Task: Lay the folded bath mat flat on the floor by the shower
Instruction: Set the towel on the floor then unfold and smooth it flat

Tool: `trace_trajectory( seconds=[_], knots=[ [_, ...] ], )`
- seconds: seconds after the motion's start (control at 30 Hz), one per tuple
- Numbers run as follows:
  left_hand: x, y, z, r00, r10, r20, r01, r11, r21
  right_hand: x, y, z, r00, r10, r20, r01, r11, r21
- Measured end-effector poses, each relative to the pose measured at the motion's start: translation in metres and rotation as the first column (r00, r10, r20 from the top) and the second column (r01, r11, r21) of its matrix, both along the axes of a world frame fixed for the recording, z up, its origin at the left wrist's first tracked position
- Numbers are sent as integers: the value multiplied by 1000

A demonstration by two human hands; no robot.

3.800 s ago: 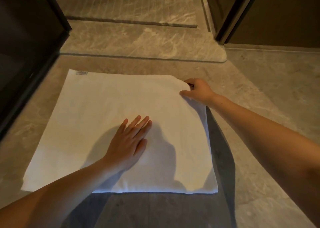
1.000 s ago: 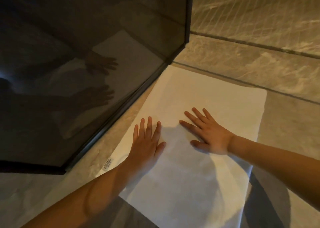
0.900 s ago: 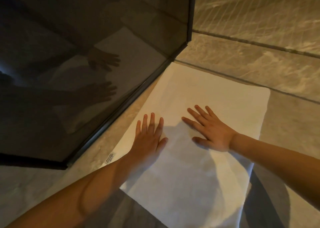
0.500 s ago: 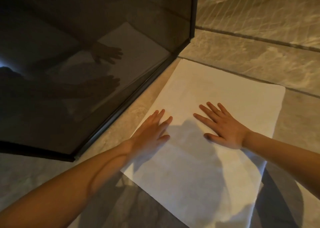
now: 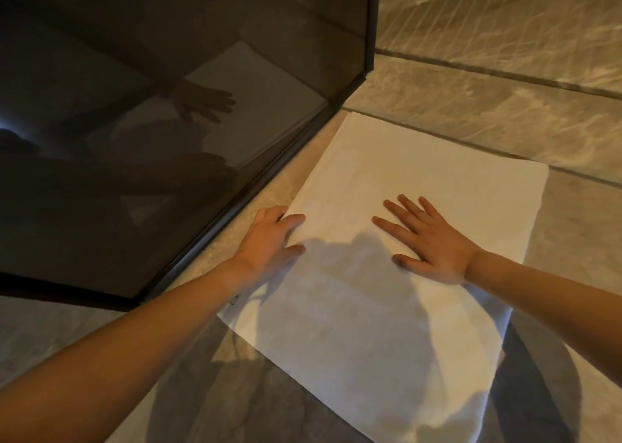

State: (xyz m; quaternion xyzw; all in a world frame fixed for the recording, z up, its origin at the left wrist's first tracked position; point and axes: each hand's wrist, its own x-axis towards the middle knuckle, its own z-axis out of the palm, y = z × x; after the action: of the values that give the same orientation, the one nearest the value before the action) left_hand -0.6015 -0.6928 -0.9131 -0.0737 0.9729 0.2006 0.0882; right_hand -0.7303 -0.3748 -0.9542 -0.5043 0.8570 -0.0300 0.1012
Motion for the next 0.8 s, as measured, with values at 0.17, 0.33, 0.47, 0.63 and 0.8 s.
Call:
trace_trajectory(
  seconds=[0.17,0.33,0.47,0.63,0.8],
  knots=[
    [-9,-3,7,994,105,-23,-93,952,291,-1,-1,-1,1000,-5,-10,5,1000,-1],
    [-13,-21,19,986,8,165,-58,952,299,0,-1,-2,1000,-3,-28,3,1000,12],
    [-8,-29,28,980,-17,198,-74,894,442,1,-3,0,999,-14,-34,15,999,28],
    [-6,-27,48,920,-22,391,-266,698,665,2,-12,16,996,-78,41,74,992,100],
    [-6,3,71,931,-197,309,-66,739,670,-9,-76,79,623,-334,708,602,782,-161]
  ],
)
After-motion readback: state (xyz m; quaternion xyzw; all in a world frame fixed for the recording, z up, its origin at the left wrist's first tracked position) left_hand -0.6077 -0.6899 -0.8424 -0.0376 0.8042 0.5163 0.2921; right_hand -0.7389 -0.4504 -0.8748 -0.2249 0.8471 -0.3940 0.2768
